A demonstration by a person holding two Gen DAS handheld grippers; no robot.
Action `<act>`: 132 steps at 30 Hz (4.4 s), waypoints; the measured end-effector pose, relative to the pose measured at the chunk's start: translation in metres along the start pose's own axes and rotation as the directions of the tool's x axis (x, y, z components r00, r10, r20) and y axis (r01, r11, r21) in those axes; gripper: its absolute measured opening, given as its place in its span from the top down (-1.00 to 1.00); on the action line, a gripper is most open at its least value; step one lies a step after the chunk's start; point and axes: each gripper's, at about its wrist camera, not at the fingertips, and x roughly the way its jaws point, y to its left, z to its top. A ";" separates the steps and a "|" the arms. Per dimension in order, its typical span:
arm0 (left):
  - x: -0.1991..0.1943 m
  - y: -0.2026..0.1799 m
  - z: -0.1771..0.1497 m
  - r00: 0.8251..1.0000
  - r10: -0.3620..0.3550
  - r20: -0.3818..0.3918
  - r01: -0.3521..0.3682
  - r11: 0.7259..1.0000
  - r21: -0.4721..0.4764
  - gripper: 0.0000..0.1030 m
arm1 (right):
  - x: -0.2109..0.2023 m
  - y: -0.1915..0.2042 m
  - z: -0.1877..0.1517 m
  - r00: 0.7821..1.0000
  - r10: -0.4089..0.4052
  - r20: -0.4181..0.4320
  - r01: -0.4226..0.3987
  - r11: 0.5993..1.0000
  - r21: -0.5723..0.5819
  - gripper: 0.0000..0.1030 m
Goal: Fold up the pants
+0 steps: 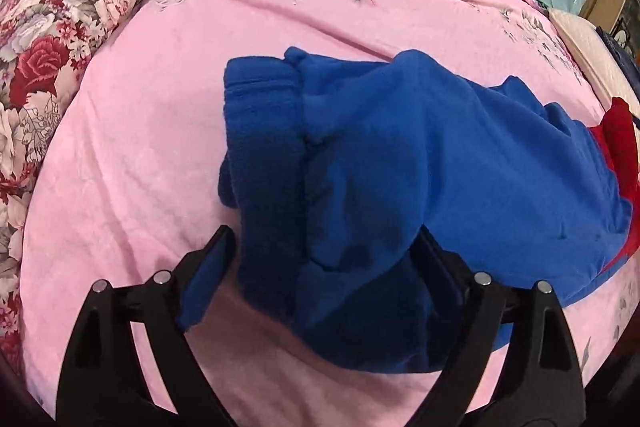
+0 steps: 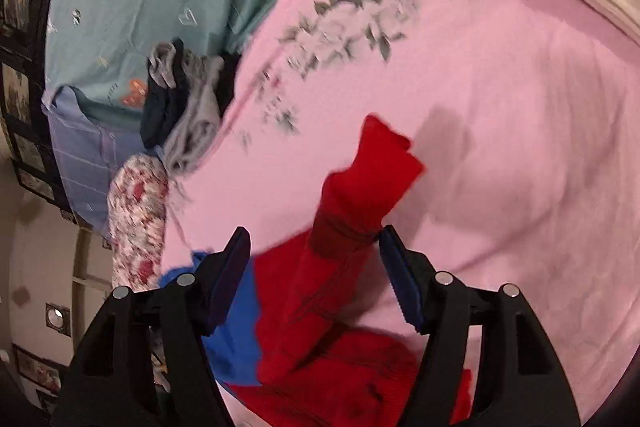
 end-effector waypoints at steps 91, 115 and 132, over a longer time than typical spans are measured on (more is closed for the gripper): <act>-0.035 -0.007 -0.003 0.995 0.083 0.059 -0.086 0.995 0.057 -0.91 | -0.025 -0.050 -0.093 0.996 -0.055 0.069 0.056 0.998 -0.018 0.59; -0.012 0.020 0.071 0.988 0.123 0.095 -0.115 0.990 -0.085 -0.96 | -0.039 -0.058 -0.109 0.989 -0.113 0.097 0.112 0.994 0.016 0.58; -0.013 -0.017 0.029 0.997 0.029 0.070 -0.030 0.999 0.017 -0.96 | -0.039 -0.044 -0.112 0.980 -0.153 0.129 0.156 0.988 -0.008 0.52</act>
